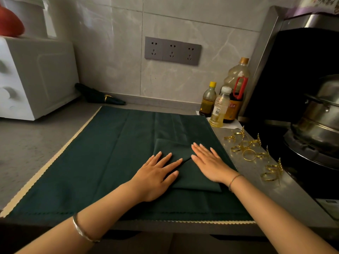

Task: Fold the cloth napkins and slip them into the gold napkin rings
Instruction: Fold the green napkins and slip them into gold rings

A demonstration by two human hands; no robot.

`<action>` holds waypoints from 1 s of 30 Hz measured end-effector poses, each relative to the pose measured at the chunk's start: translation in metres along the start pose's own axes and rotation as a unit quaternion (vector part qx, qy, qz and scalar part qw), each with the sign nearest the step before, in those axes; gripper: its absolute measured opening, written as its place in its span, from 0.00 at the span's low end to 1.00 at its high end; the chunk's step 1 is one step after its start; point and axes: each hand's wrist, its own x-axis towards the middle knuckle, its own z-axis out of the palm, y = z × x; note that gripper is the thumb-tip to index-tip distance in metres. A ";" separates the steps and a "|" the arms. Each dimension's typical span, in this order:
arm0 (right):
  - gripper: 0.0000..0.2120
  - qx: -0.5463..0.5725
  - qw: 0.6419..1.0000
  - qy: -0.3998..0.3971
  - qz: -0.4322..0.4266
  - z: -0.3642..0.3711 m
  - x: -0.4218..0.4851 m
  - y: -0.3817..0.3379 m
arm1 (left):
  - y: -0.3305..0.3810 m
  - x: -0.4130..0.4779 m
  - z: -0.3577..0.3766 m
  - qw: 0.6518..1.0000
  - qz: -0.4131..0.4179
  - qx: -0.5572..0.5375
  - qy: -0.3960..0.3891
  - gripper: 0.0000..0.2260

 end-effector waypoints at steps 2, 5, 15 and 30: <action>0.25 0.010 1.000 0.000 0.029 0.000 0.001 0.006 | -0.001 -0.001 0.000 1.000 0.009 0.009 -0.010 0.22; 0.26 0.015 0.999 -0.012 0.036 -0.008 0.001 0.014 | -0.001 0.001 -0.001 1.000 0.012 0.012 -0.010 0.21; 0.21 -0.051 0.957 0.137 -0.251 -0.024 -0.090 -0.017 | -0.003 -0.002 -0.001 1.000 0.006 0.017 -0.020 0.21; 0.18 0.108 0.985 0.058 -0.121 -0.028 -0.087 0.028 | -0.001 -0.003 -0.003 1.000 0.007 -0.011 -0.013 0.20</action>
